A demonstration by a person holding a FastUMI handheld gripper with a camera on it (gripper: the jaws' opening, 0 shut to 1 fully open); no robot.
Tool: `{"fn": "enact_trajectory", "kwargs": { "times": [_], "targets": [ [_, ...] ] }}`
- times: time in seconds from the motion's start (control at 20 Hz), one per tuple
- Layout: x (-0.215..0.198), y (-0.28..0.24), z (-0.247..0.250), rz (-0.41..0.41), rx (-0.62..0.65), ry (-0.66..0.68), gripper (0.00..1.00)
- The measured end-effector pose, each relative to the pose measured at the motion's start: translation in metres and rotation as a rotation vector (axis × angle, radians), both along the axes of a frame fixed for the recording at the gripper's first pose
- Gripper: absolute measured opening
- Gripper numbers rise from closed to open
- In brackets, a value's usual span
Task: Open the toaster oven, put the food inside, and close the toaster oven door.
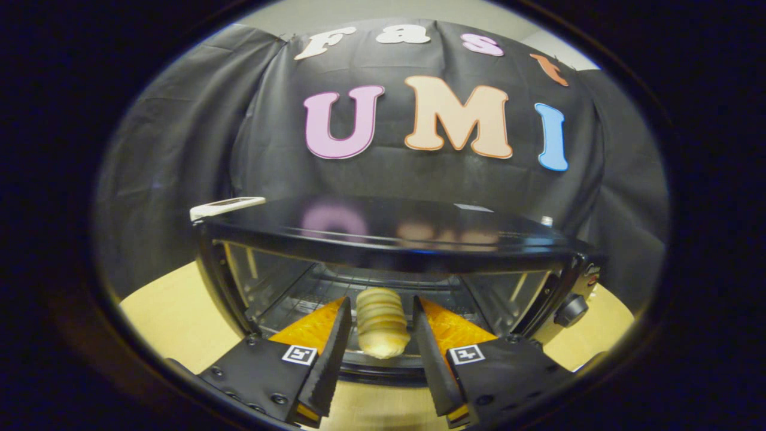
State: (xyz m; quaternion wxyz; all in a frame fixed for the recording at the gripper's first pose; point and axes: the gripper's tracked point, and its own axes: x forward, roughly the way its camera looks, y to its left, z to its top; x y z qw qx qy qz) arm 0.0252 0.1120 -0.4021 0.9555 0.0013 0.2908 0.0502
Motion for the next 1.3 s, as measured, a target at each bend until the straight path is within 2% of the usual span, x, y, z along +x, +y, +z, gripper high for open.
{"fn": "enact_trajectory", "kwargs": {
  "times": [0.35,0.7,1.0,1.3],
  "targets": [
    [-0.041,0.022,0.051,0.088,0.040,-0.054,0.65],
    [-0.088,0.024,0.095,0.128,0.046,-0.121,0.65],
    [-0.128,0.011,0.095,0.148,0.031,-0.100,0.68],
    [-0.169,-0.004,0.069,0.143,0.038,-0.018,0.68]
  ]
}}
